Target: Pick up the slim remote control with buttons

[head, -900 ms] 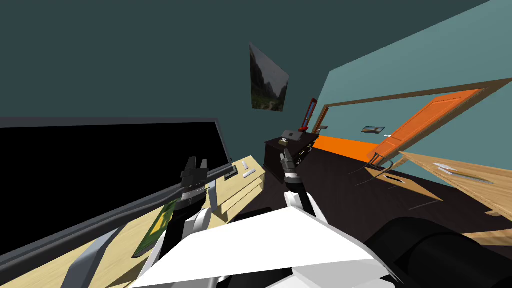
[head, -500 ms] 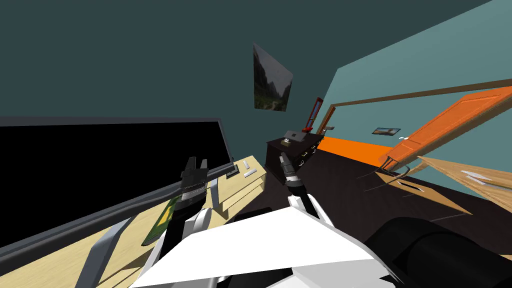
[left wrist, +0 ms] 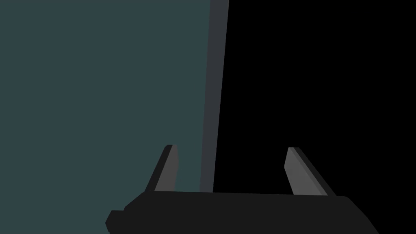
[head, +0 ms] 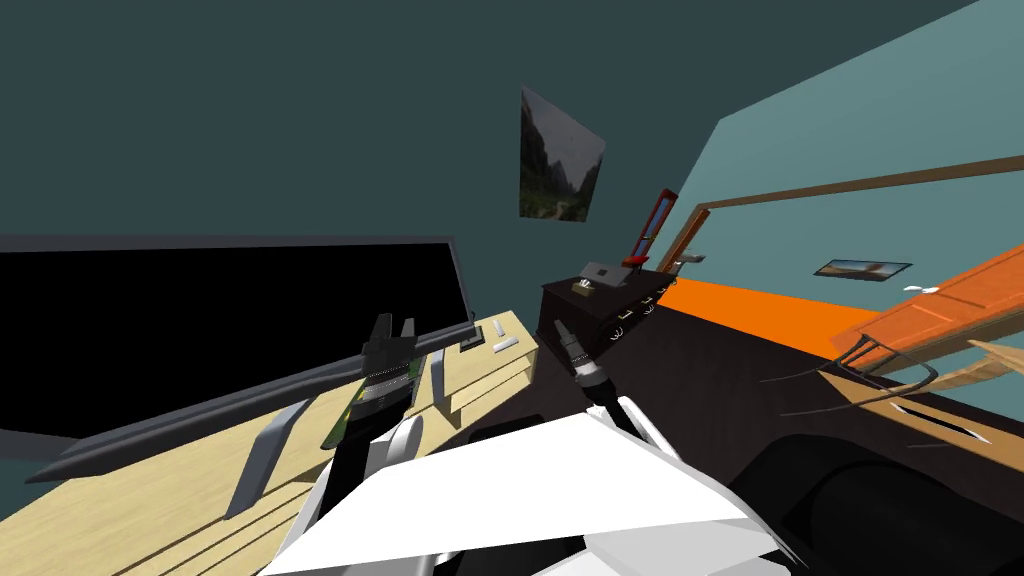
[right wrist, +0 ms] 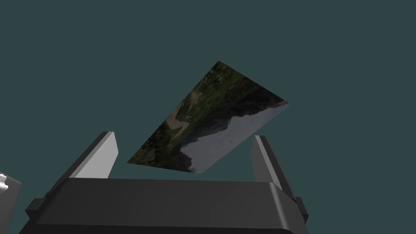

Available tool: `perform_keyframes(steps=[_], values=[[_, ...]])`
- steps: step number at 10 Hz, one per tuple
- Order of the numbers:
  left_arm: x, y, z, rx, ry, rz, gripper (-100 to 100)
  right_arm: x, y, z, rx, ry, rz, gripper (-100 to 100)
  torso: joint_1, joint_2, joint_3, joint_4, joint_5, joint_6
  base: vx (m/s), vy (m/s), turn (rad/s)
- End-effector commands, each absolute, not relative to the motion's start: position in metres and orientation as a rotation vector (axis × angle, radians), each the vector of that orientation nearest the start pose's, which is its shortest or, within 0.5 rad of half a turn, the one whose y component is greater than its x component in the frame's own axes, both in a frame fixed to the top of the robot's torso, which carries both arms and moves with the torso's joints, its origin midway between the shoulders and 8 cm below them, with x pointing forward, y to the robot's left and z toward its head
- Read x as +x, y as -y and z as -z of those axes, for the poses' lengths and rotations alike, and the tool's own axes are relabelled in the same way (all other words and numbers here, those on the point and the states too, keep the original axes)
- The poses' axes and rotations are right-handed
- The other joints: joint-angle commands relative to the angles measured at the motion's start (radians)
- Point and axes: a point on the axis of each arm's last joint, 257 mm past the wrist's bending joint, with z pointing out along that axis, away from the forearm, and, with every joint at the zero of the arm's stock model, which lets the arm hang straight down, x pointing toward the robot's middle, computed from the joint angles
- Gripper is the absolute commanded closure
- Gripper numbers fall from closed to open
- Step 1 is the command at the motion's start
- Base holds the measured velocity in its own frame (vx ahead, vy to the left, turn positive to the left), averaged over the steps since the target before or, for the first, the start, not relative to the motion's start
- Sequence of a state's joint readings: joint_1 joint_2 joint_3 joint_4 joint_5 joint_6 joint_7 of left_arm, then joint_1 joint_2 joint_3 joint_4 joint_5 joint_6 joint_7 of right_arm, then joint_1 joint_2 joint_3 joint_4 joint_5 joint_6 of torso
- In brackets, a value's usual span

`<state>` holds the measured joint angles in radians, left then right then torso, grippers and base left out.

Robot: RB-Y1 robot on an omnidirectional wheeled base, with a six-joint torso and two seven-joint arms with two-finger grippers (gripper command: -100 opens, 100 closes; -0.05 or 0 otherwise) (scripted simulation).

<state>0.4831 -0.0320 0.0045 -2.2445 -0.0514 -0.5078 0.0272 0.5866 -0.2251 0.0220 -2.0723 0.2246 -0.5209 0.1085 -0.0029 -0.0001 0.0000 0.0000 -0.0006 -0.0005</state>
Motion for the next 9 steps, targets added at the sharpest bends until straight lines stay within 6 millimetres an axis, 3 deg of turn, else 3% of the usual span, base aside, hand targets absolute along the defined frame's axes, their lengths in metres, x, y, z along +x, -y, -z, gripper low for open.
perform_keyframes(steps=[1,5,9], values=[[0.351,-0.277,-0.016,-0.669,-0.616,1.294,0,0.358,0.255,0.127,0.444,-1.190,-0.977,-100,0.000,0.000,0.000,0.000,0.000,0.000,-0.003,-0.033,0.109],[0.351,-0.277,-0.016,-0.669,-0.616,1.294,0,0.348,0.257,0.179,0.369,-1.348,-0.912,-100,0.001,0.000,0.000,0.000,0.000,0.000,-0.004,-0.022,0.174],[0.351,-0.277,-0.016,-0.669,-0.616,1.294,0,0.323,0.266,0.254,0.232,-1.580,-0.826,-100,0.000,0.000,0.000,0.000,0.000,0.001,-0.006,-0.021,0.286]])
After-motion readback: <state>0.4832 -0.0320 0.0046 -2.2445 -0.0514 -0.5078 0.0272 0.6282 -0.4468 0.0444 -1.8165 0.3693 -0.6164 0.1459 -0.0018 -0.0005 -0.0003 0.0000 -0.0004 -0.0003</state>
